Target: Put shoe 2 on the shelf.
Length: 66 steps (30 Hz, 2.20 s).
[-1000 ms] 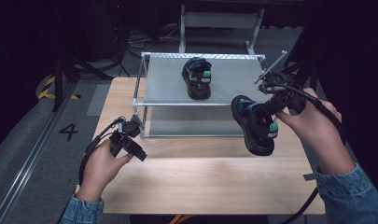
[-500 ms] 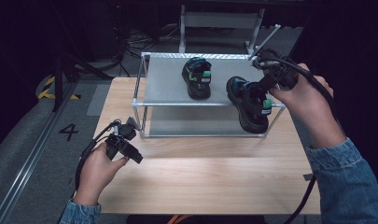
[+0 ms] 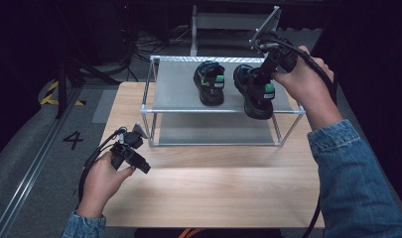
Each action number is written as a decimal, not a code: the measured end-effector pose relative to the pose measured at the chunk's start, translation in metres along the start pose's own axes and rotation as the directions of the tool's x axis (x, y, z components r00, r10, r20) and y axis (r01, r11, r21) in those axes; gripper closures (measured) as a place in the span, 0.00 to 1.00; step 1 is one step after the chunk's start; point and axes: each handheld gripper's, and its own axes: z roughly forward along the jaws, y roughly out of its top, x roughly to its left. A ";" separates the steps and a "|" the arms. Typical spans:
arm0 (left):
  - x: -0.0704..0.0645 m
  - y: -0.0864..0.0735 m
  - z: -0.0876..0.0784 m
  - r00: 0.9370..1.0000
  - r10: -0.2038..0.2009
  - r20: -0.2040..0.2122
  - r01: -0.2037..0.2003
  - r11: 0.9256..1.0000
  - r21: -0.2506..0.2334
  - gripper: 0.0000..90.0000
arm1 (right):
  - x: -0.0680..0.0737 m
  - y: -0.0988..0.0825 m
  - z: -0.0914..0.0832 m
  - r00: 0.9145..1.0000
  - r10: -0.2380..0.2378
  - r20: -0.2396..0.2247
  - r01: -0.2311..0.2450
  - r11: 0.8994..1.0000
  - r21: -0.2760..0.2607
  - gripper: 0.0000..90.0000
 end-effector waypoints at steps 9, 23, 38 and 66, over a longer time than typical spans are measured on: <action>0.002 0.002 0.001 1.000 0.003 0.014 -0.003 1.000 -0.001 0.45 | -0.012 0.024 0.020 0.999 0.035 0.014 -0.035 0.999 0.025 0.81; 0.010 0.001 0.004 0.999 0.000 0.032 0.000 1.000 0.002 0.45 | -0.025 0.051 0.056 0.997 0.075 0.033 -0.077 0.995 0.056 0.81; 0.009 0.002 0.007 0.999 -0.003 0.042 0.003 1.000 0.003 0.45 | -0.019 0.071 0.084 0.995 0.097 0.034 -0.100 0.989 0.109 0.80; 0.006 0.008 0.008 0.999 0.013 0.042 -0.013 1.000 0.007 0.45 | -0.009 0.062 0.054 0.996 0.086 0.026 -0.086 0.996 0.007 0.52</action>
